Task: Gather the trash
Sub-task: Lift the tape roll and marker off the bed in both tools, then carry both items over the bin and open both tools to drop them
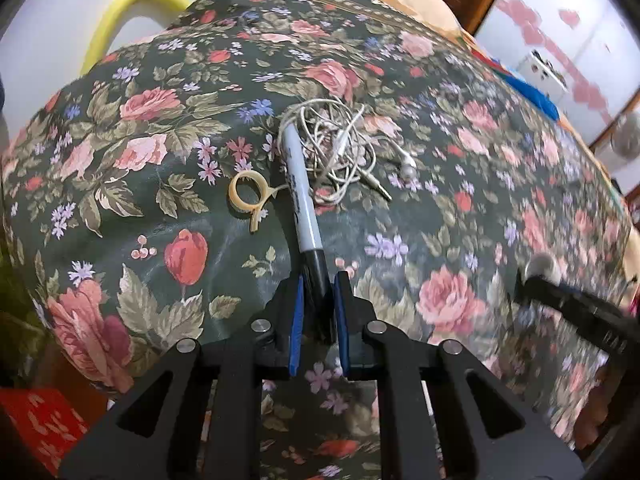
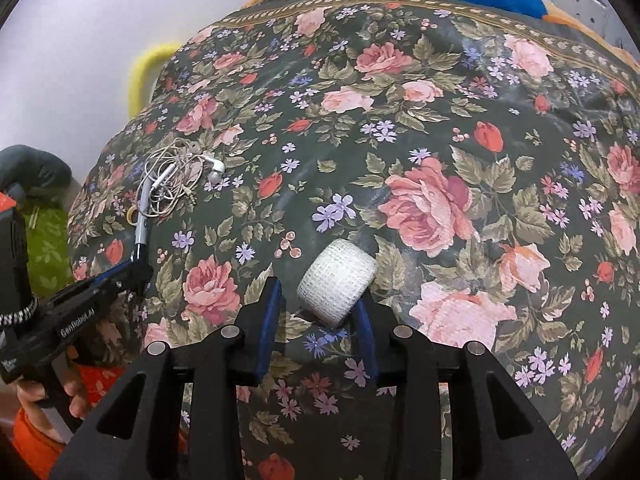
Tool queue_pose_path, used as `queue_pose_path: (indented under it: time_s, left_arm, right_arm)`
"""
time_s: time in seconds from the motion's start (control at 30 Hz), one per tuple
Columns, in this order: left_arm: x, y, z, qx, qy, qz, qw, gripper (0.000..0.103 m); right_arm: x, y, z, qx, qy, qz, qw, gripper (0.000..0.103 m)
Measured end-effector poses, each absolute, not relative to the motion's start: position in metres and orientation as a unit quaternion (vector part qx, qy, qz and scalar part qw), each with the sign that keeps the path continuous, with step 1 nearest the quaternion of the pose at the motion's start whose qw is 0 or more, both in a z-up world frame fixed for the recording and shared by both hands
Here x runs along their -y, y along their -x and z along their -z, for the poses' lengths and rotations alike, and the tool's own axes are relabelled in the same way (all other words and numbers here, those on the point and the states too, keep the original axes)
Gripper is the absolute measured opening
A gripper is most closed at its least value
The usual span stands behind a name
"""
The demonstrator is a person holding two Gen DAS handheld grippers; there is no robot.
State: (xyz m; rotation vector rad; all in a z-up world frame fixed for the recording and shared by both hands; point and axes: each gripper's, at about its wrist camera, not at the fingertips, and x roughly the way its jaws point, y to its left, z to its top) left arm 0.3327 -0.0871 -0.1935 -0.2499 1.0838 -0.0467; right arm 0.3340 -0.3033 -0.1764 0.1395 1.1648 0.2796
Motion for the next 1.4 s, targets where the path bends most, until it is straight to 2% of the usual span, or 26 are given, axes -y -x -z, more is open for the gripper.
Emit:
queue_pose_path:
  time_s: [0.03,0.1,0.13,0.2,0.27,0.3,0.5,1.03,1.4]
  left_arm:
    - [0.086,-0.335,0.194,-0.515,0.127,0.019,0.847,0.014]
    - [0.085,-0.338,0.193,-0.516,0.144,0.02,0.844,0.023]
    - [0.086,-0.339,0.193,-0.515,0.148,0.019,0.844,0.023]
    - [0.09,-0.341,0.193,-0.514,0.135,0.01,0.847,0.021]
    - [0.096,-0.342,0.192,-0.52,0.106,-0.008,0.848,0.012]
    - [0.097,-0.341,0.192,-0.523,0.099,-0.011,0.847,0.011]
    - [0.095,-0.32,0.177,-0.524,0.112,0.0,0.844,0.011]
    - [0.057,-0.209,0.079,-0.458,0.109,0.008,0.882,0.011]
    - [-0.01,-0.128,0.064,-0.437,0.116,-0.03,0.891,0.011]
  right_arm:
    - [0.303,-0.333,0.176,-0.547,-0.06,-0.13,0.825,0.024]
    - [0.302,-0.331,0.176,-0.547,-0.057,-0.133,0.824,0.024]
    - [0.302,-0.33,0.175,-0.547,-0.057,-0.133,0.825,0.024]
    - [0.3,-0.328,0.173,-0.546,-0.051,-0.132,0.826,0.024]
    - [0.296,-0.323,0.167,-0.542,-0.047,-0.141,0.827,0.024]
    - [0.294,-0.321,0.163,-0.539,-0.045,-0.145,0.829,0.024]
    - [0.282,-0.309,0.139,-0.523,-0.03,-0.16,0.837,0.024]
    - [0.22,-0.25,0.062,-0.471,-0.01,-0.217,0.855,0.024]
    - [0.142,-0.19,0.044,-0.459,0.029,-0.263,0.848,0.024]
